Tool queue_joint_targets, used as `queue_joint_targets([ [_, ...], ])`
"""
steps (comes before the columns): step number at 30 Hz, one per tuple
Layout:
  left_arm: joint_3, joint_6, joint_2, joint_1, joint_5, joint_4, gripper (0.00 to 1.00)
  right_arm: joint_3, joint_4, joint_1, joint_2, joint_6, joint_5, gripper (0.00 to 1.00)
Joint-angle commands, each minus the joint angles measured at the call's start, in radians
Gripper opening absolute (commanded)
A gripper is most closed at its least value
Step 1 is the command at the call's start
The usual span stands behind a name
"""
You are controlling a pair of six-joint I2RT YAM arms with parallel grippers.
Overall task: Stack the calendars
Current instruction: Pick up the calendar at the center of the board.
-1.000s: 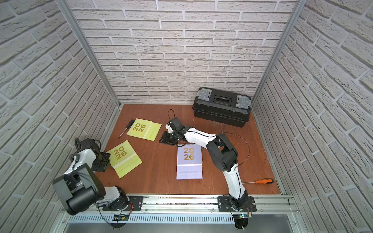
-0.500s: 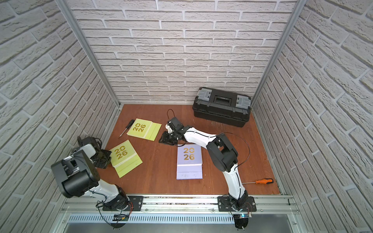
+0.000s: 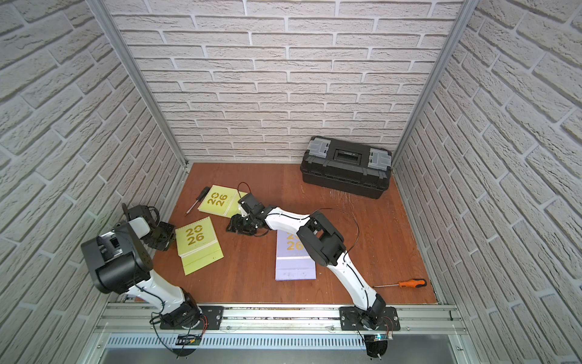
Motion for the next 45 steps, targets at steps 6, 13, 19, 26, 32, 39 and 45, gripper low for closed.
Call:
queue_joint_targets([
  [6, -0.006, -0.003, 0.092, -0.126, 0.073, -0.009, 0.0, 0.031, 0.054, 0.009, 0.012, 0.035, 0.026, 0.63],
  [13, -0.031, -0.057, 0.089, -0.208, 0.06, 0.02, 0.0, 0.041, 0.051, 0.019, 0.033, 0.067, 0.044, 0.64],
  [19, -0.058, -0.092, 0.074, -0.246, 0.045, 0.037, 0.0, -0.005, 0.2, 0.021, 0.059, 0.203, 0.001, 0.64],
  [26, -0.09, -0.095, 0.07, -0.256, 0.067, 0.048, 0.0, -0.005, 0.255, 0.042, 0.09, 0.254, -0.008, 0.64],
  [32, -0.119, -0.101, 0.069, -0.26, 0.094, 0.064, 0.0, -0.018, 0.372, 0.043, 0.093, 0.291, -0.03, 0.64],
  [39, -0.143, -0.107, 0.055, -0.262, 0.112, 0.075, 0.0, -0.048, 0.598, 0.045, 0.079, 0.347, -0.067, 0.64],
  [45, -0.143, -0.109, 0.029, -0.261, 0.105, 0.066, 0.0, -0.092, 0.613, 0.049, 0.039, 0.346, -0.035, 0.58],
])
